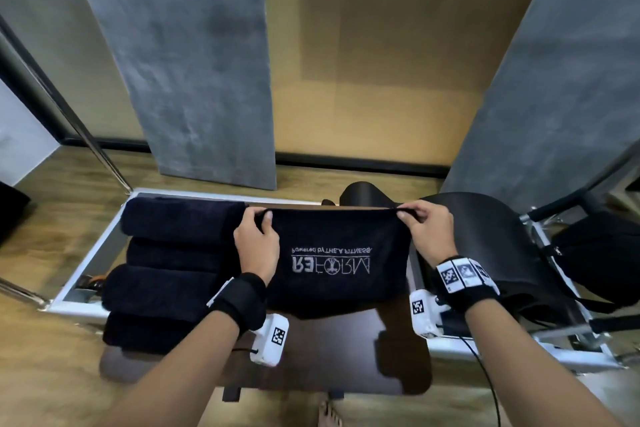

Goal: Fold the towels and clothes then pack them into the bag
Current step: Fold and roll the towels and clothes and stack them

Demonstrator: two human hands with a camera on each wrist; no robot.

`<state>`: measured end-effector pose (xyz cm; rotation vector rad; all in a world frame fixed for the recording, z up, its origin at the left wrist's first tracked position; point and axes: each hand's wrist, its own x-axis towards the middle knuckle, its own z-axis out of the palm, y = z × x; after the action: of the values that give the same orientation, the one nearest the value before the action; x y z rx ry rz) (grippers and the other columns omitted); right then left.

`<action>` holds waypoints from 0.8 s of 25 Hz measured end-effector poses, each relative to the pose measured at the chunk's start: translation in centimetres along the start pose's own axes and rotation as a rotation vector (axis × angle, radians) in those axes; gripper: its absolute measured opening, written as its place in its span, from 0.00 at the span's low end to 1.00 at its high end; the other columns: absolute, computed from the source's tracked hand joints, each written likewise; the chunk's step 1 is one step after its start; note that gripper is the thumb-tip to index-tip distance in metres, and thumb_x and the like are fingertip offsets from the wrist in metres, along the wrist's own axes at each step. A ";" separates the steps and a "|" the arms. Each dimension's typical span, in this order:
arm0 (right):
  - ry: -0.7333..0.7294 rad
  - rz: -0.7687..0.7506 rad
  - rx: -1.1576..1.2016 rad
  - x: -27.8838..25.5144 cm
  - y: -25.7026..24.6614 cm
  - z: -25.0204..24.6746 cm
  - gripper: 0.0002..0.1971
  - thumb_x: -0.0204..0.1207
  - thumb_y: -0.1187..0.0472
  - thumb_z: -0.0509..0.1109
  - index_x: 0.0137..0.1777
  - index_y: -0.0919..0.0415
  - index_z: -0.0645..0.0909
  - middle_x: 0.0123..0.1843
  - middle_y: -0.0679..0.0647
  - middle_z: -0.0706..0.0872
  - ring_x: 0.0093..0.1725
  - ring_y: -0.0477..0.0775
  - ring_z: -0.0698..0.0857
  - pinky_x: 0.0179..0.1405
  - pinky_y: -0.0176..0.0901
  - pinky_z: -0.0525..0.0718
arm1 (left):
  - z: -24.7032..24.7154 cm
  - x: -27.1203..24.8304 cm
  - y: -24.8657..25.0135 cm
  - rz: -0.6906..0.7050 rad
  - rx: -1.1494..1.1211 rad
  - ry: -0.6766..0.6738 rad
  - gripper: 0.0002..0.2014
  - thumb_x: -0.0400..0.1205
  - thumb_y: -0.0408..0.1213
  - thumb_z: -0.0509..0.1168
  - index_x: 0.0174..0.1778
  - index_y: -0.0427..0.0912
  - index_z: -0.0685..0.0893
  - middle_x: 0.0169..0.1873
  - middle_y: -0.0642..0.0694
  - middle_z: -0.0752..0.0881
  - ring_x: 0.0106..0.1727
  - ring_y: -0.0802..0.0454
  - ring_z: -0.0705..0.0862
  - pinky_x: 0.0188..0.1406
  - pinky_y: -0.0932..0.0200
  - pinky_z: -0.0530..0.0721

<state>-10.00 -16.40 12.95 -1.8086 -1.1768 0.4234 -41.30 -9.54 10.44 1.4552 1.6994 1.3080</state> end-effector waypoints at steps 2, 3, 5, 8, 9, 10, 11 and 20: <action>-0.041 0.043 -0.058 2.3 0.5 1.4 0.04 0.77 0.66 0.81 0.48 0.59 0.94 0.40 0.43 0.91 0.44 0.38 0.89 0.53 0.31 0.83 | 1.7 1.4 -0.6 -0.054 0.023 0.038 0.03 0.91 0.33 0.66 0.52 0.41 0.85 0.42 0.46 0.86 0.46 0.46 0.82 0.48 0.62 0.72; -0.062 0.076 -0.100 3.4 0.9 2.2 0.03 0.78 0.65 0.81 0.49 0.59 0.95 0.40 0.44 0.90 0.45 0.43 0.89 0.54 0.35 0.83 | 2.6 2.0 -1.0 -0.087 0.035 0.046 0.04 0.90 0.33 0.66 0.53 0.38 0.86 0.44 0.43 0.87 0.46 0.43 0.83 0.49 0.56 0.76; -0.115 0.158 -0.195 5.1 2.0 3.9 0.04 0.78 0.61 0.81 0.51 0.59 0.95 0.40 0.48 0.90 0.49 0.51 0.89 0.55 0.40 0.81 | 4.1 3.0 -2.0 -0.153 0.086 0.027 0.05 0.90 0.33 0.66 0.54 0.36 0.87 0.48 0.37 0.89 0.51 0.39 0.85 0.53 0.49 0.81; -0.219 0.205 -0.312 6.4 3.8 5.6 0.05 0.79 0.59 0.79 0.52 0.57 0.94 0.41 0.51 0.90 0.51 0.56 0.89 0.52 0.44 0.82 | 5.7 3.8 -3.5 -0.204 0.206 -0.042 0.07 0.90 0.32 0.66 0.55 0.31 0.86 0.59 0.34 0.84 0.61 0.34 0.83 0.63 0.46 0.79; -0.238 0.202 -0.334 6.6 4.3 6.0 0.05 0.79 0.59 0.79 0.51 0.56 0.94 0.40 0.50 0.90 0.51 0.57 0.89 0.49 0.42 0.81 | 6.0 3.9 -3.9 -0.216 0.241 -0.070 0.06 0.90 0.31 0.66 0.55 0.31 0.85 0.63 0.35 0.82 0.64 0.34 0.82 0.65 0.47 0.78; -0.249 0.203 -0.343 6.6 4.7 6.3 0.04 0.79 0.59 0.79 0.51 0.54 0.94 0.40 0.50 0.90 0.51 0.57 0.89 0.48 0.42 0.80 | 6.1 3.8 -4.2 -0.216 0.284 -0.095 0.06 0.90 0.31 0.65 0.55 0.32 0.85 0.66 0.36 0.81 0.67 0.35 0.81 0.67 0.46 0.78; -0.260 0.206 -0.345 6.6 5.2 6.5 0.05 0.79 0.59 0.79 0.52 0.52 0.94 0.42 0.50 0.91 0.52 0.57 0.89 0.49 0.42 0.82 | 6.2 3.8 -4.5 -0.204 0.340 -0.111 0.05 0.90 0.30 0.65 0.56 0.33 0.85 0.68 0.37 0.80 0.72 0.36 0.78 0.71 0.45 0.77; -0.255 0.159 -0.418 5.9 5.9 6.9 0.06 0.77 0.60 0.81 0.46 0.57 0.87 0.46 0.52 0.84 0.50 0.59 0.87 0.50 0.50 0.84 | 6.1 3.1 -4.3 -0.135 0.574 -0.147 0.13 0.87 0.26 0.67 0.67 0.39 0.82 0.67 0.38 0.80 0.72 0.37 0.76 0.74 0.42 0.73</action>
<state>-8.68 -8.70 5.49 -2.2706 -1.3762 0.5421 -38.59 -4.42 4.82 1.6503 2.1300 0.6426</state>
